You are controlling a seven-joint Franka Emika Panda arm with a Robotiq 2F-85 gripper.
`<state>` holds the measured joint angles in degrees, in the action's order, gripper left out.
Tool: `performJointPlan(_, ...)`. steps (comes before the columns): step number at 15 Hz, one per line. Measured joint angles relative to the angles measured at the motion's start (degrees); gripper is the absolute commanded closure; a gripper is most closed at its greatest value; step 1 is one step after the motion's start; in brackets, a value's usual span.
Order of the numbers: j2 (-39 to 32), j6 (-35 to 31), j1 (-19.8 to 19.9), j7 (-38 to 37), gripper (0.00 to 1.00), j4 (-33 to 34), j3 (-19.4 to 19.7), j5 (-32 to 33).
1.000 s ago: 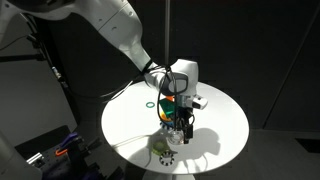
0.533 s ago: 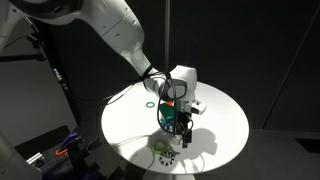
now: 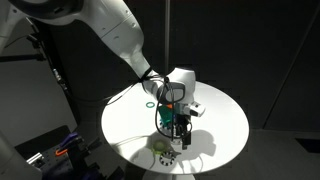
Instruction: Put the clear band through the pole
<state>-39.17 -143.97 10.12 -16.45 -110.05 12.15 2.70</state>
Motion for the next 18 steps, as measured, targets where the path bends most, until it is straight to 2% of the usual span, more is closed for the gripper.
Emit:
performJointPlan(2, 0.0, -0.9, 0.1, 1.1, 0.00, -0.7, 0.0, -1.4)
performJointPlan(3, 0.0, -1.2, 0.2, 1.5, 0.22, -0.9, -0.1, -2.1)
performJointPlan(4, 0.0, -1.3, 0.3, 2.1, 0.26, -1.2, -0.1, -2.8)
performJointPlan(8, 0.0, -1.4, 0.6, 3.7, 0.60, -1.3, -0.3, -4.8)
performJointPlan(13, 0.3, -1.5, 0.7, 4.2, 0.96, -1.2, -0.3, -5.6)
performJointPlan(14, 0.6, -1.5, 0.7, 4.2, 0.91, -1.2, -0.3, -5.7)
performJointPlan(18, 3.2, -1.5, 0.8, 4.2, 0.91, -1.2, -0.2, -5.7)
